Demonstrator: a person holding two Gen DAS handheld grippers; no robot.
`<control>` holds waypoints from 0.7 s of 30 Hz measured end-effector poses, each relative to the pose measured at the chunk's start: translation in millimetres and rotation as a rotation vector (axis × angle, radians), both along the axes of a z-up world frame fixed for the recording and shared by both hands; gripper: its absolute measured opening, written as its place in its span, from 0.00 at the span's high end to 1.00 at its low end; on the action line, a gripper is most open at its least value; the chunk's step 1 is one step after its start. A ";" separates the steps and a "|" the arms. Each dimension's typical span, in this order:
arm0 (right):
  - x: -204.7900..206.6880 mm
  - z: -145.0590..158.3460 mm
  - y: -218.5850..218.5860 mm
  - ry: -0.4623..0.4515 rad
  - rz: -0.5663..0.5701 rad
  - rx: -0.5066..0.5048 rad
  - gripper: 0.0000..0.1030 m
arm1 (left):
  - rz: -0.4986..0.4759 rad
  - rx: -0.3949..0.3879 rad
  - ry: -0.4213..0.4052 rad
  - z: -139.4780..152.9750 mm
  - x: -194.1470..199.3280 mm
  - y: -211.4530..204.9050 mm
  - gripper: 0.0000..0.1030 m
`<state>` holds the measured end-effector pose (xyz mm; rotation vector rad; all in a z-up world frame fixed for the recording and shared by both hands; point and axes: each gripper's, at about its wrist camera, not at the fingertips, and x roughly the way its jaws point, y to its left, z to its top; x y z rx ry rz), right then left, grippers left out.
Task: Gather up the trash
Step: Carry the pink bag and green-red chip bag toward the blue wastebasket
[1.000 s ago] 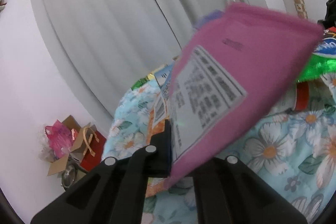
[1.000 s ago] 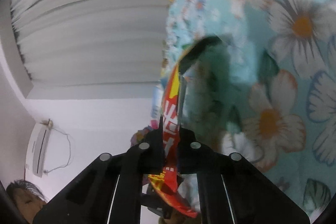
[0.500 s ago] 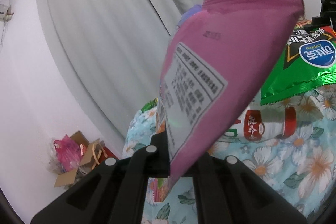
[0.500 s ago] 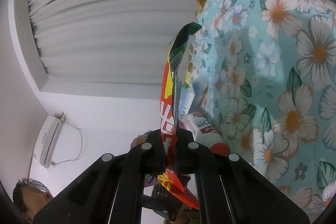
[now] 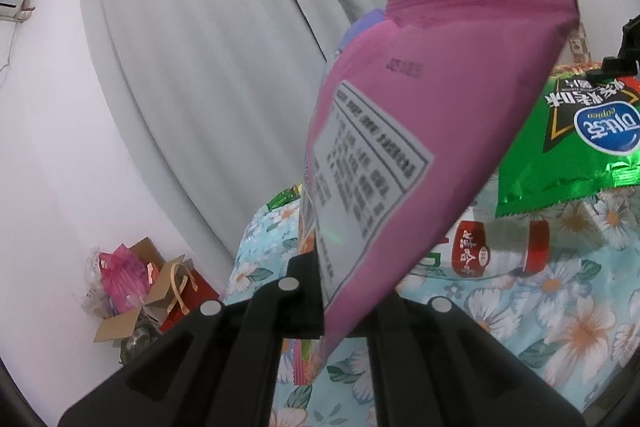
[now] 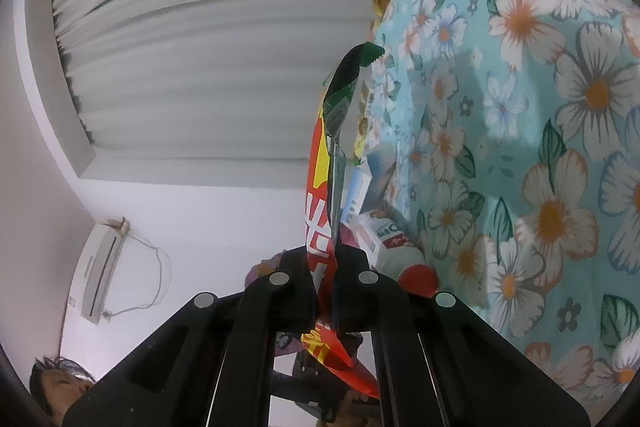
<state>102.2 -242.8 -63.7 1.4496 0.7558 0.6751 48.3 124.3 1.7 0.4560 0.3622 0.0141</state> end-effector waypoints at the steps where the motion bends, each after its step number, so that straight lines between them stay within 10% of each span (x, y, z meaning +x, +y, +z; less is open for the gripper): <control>1: -1.0 -0.7 1.3 0.002 0.005 0.001 0.97 | -0.002 0.001 -0.002 0.0 -0.2 0.0 1.00; 21: -36.7 -6.5 -10.9 -0.017 -0.042 0.054 0.97 | -0.054 0.051 -0.069 5.0 -11.0 -5.9 1.00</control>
